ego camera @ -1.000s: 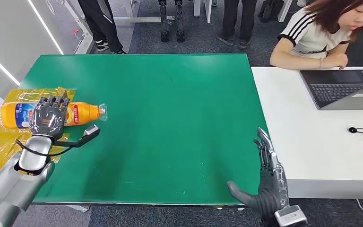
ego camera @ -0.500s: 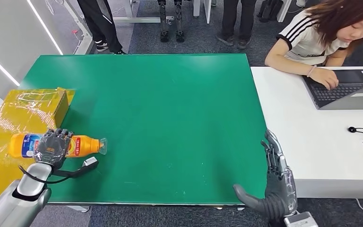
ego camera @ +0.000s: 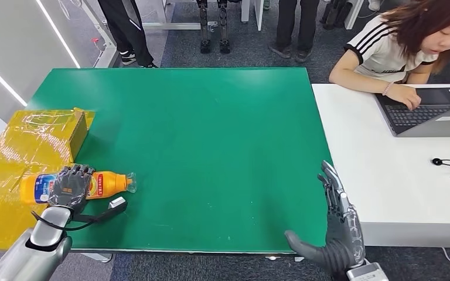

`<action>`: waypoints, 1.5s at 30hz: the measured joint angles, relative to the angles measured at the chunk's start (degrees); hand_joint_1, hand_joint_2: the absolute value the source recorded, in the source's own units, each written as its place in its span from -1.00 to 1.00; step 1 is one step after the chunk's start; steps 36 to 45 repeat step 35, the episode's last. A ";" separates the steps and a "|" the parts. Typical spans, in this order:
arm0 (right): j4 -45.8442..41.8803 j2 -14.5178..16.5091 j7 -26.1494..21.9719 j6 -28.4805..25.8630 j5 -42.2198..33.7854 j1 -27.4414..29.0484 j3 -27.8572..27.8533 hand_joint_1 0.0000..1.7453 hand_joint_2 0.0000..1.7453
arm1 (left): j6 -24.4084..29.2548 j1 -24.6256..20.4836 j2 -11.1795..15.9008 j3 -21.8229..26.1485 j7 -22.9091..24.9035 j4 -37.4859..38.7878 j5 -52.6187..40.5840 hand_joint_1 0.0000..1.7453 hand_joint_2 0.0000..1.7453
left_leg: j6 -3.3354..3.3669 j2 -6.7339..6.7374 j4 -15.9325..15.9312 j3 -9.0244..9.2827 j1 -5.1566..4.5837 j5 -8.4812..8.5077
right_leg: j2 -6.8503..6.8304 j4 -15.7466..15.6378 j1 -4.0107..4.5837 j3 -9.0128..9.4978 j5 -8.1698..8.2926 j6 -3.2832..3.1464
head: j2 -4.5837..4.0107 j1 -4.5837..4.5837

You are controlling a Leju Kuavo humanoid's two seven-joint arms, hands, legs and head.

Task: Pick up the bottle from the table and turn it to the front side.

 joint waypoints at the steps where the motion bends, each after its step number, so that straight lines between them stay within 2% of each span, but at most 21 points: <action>1: 0.02 0.07 0.19 0.51 0.20 -0.34 0.05 -1.00 1.00 | 0.75 -0.23 -0.14 -0.32 1.48 0.59 -0.18 -1.00 1.00 | 0.00 0.01 0.00 0.01 0.00 0.00 | 0.01 0.00 0.00 0.00 0.00 0.00 | 0.00 0.01; 5: 0.22 0.58 0.84 1.47 0.96 -1.65 0.44 -1.00 1.00 | 4.12 -1.99 -0.58 -2.89 6.76 4.31 -0.54 -1.00 1.00 | 0.00 0.03 0.00 0.02 0.01 0.05 | 0.03 0.01 0.00 -0.01 0.02 -0.01 | 0.00 0.00; 10: 0.54 0.93 1.38 0.95 1.11 -2.68 0.77 -1.00 1.00 | 7.81 -5.14 -0.85 -5.60 8.18 9.57 -0.63 -1.00 1.00 | 0.00 0.02 0.00 0.03 0.01 0.08 | 0.03 0.02 0.00 -0.01 0.02 -0.02 | 0.00 -0.01; 17: 1.13 1.34 1.48 0.10 0.97 -2.53 0.76 -1.00 1.00 | 9.69 -6.57 -2.05 -5.50 6.17 12.27 -0.27 -1.00 1.00 | 0.00 0.02 0.00 0.02 0.00 0.08 | 0.04 0.02 0.00 -0.03 0.01 -0.02 | 0.00 -0.01; 25: 2.55 1.35 1.50 -1.17 -0.62 -2.94 0.77 -1.00 1.00 | 9.81 -6.35 -4.71 -2.09 1.62 12.01 1.73 -1.00 1.00 | 0.00 0.00 0.00 0.01 -0.01 0.08 | 0.01 0.01 -0.01 -0.01 0.01 -0.01 | 0.00 0.00; 28: 2.70 1.36 1.60 -2.15 -1.01 -2.73 0.76 -1.00 1.00 | 9.83 -4.29 -6.80 1.06 -3.52 8.52 6.94 -1.00 1.00 | 0.00 0.01 0.01 0.01 -0.01 0.08 | 0.03 -0.01 -0.01 -0.03 0.02 -0.01 | 0.00 -0.01; 29: 2.76 1.36 1.66 -2.55 -1.24 -2.59 0.76 -1.00 1.00 | 9.83 -3.16 -8.27 3.47 -7.62 6.46 10.27 -1.00 1.00 | 0.00 0.01 0.02 0.00 -0.02 0.07 | 0.03 -0.02 -0.01 -0.04 0.02 -0.01 | 0.00 -0.01; 32: 3.22 1.36 1.82 -3.47 -2.43 -2.53 0.86 -1.00 1.00 | 9.85 0.20 -14.68 13.99 -27.02 -0.97 23.96 -1.00 1.00 | 0.03 0.03 0.03 -0.07 -0.02 0.04 | 0.06 -0.04 -0.02 -0.06 0.02 0.00 | 0.00 0.02; 33: 3.56 1.35 1.82 -3.60 -2.97 -2.73 0.96 -1.00 1.00 | 9.85 1.36 -16.84 16.96 -32.25 -3.78 28.90 -1.00 1.00 | 0.03 0.09 0.03 -0.06 -0.02 0.00 | 0.14 -0.04 -0.02 -0.06 0.03 0.01 | 0.00 0.02; 34: 4.04 1.34 1.75 -3.68 -3.55 -3.00 1.13 -1.00 1.00 | 9.85 2.58 -18.73 19.07 -35.12 -6.81 34.04 -1.00 1.00 | 0.02 0.17 0.03 -0.04 -0.03 -0.04 | 0.22 -0.05 -0.02 -0.06 0.03 0.01 | 0.00 0.02; 35: 4.29 1.34 1.71 -3.69 -3.83 -3.15 1.22 -1.00 1.00 | 9.85 3.21 -19.65 19.99 -36.38 -8.35 36.55 -1.00 1.00 | 0.02 0.21 0.03 -0.02 -0.03 -0.07 | 0.28 -0.05 -0.03 -0.06 0.03 0.02 | 0.00 0.00; 45: 4.29 1.34 1.71 -3.69 -3.83 -3.15 1.22 -1.00 1.00 | 9.85 3.21 -19.65 19.99 -36.38 -8.35 36.55 -1.00 1.00 | 0.02 0.21 0.03 -0.02 -0.03 -0.07 | 0.28 -0.05 -0.03 -0.06 0.03 0.02 | 0.00 0.00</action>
